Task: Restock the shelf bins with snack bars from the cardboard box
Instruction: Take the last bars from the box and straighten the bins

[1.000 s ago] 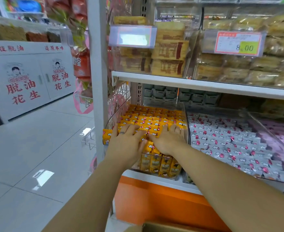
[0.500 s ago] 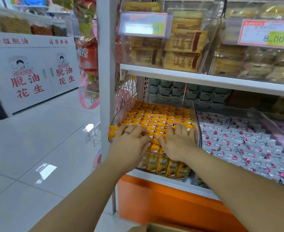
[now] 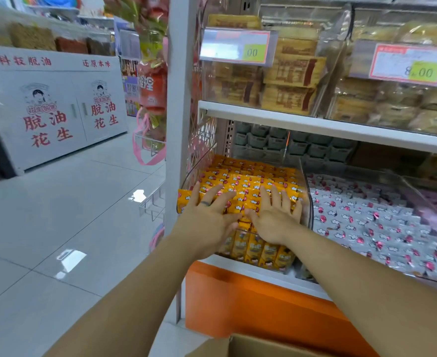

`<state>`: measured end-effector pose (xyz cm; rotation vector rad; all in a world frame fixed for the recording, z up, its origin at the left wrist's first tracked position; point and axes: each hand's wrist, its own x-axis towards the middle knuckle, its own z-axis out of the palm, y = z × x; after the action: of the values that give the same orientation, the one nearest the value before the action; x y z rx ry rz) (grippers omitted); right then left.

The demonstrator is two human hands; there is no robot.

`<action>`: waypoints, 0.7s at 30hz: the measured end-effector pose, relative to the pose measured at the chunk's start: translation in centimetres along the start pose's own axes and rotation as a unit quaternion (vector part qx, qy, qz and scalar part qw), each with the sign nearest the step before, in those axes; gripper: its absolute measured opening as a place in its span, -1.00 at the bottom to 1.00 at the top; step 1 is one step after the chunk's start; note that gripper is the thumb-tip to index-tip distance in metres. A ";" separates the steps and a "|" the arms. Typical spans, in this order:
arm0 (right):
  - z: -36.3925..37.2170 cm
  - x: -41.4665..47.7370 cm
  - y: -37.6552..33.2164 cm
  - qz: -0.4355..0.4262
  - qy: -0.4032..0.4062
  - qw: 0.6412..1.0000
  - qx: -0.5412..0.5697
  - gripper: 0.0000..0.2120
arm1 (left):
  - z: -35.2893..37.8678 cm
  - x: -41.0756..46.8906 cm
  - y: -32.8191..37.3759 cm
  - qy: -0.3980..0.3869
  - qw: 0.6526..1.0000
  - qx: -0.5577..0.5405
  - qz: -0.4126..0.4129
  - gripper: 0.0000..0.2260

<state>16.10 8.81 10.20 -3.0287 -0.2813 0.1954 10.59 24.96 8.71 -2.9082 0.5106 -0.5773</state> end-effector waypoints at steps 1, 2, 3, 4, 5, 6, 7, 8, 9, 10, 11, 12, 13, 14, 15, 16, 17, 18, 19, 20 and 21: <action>-0.1 -0.1 0.0 -0.004 -0.004 1.000 0.002 -0.34 | -0.2 -0.2 -0.1 0.011 1.000 0.000 0.008 -0.64; -0.3 -0.3 0.1 -0.010 -0.016 1.000 0.007 -0.35 | -0.4 -0.4 0.0 0.011 1.000 -0.007 0.015 -0.63; -0.7 -0.6 0.3 -0.018 -0.031 0.999 0.008 -0.36 | -0.5 -0.8 -0.2 0.017 1.000 -0.016 0.017 -0.64; -1.2 -0.8 0.5 -0.032 -0.040 0.999 -0.001 -0.38 | -0.5 -1.1 -0.5 0.058 0.998 -0.031 0.017 -0.67; -1.7 -1.1 0.6 -0.053 -0.034 0.998 -0.017 -0.40 | -0.2 -1.3 -1.0 0.107 0.993 -0.046 0.010 -0.68; -2.1 -1.6 0.6 -0.079 -0.008 0.996 -0.028 -0.43 | -0.3 -1.6 -1.5 0.140 0.988 -0.062 -0.001 -0.66; -2.4 -2.0 0.4 -0.110 0.033 0.993 -0.025 -0.47 | -0.8 -2.0 -2.0 0.162 0.984 -0.076 -0.021 -0.61; -2.4 -2.6 -0.1 -0.145 0.072 0.987 -0.009 -0.50 | -1.2 -2.4 -2.5 0.179 0.979 -0.088 -0.052 -0.56; -2.4 -3.1 -0.8 -0.180 0.098 0.979 0.015 -0.51 | -1.5 -2.8 -3.0 0.194 0.973 -0.093 -0.081 -0.55; -2.3 -3.4 -1.8 -0.208 0.109 0.971 0.042 -0.51 | -1.6 -3.3 -3.5 0.200 0.970 -0.092 -0.102 -0.56; -2.0 -3.5 -2.8 -0.226 0.111 0.966 0.063 -0.50 | -1.4 -3.8 -3.9 0.205 0.969 -0.083 -0.109 -0.57; -1.8 -3.5 -4.0 -0.236 0.112 0.962 0.076 -0.48 | -1.0 -4.1 -4.2 0.207 0.969 -0.074 -0.112 -0.57; -1.5 -3.2 -5.0 -0.240 0.113 0.960 0.086 -0.46 | -0.7 -4.3 -4.5 0.205 0.970 -0.073 -0.109 -0.56; -1.3 -2.8 -5.7 -0.240 0.112 0.960 0.096 -0.45 | -0.6 -4.4 -4.6 0.192 0.972 -0.085 -0.108 -0.56; -1.3 -2.3 -6.3 -0.235 0.106 0.961 0.105 -0.45 | -0.4 -4.3 -4.6 0.170 0.974 -0.102 -0.113 -0.56; -1.2 -1.8 -6.7 -0.226 0.098 0.963 0.111 -0.45 | -0.5 -4.1 -4.7 0.143 0.974 -0.120 -0.125 -0.55; -1.3 -1.4 -6.8 -0.217 0.091 0.965 0.112 -0.45 | -0.3 -3.8 -4.9 0.111 0.975 -0.132 -0.142 -0.54; -1.3 -1.1 -6.9 -0.212 0.085 0.967 0.109 -0.44 | -0.2 -3.5 -5.1 0.070 0.975 -0.143 -0.153 -0.54; -1.3 -0.9 -7.0 -0.211 0.085 0.968 0.104 -0.44 | -0.2 -3.0 -5.4 0.035 0.976 -0.151 -0.153 -0.53; -1.4 -0.8 -7.0 -0.214 0.087 0.968 0.099 -0.43 | -0.3 -2.7 -5.5 0.017 0.975 -0.163 -0.149 -0.53; -1.5 -0.7 -7.0 -0.217 0.087 0.968 0.095 -0.43 | -0.5 -2.3 -5.7 0.014 0.974 -0.175 -0.144 -0.53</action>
<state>14.36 15.44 12.53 -2.6885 -0.8397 -0.0747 10.12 31.07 9.46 -3.3473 0.2090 -0.6198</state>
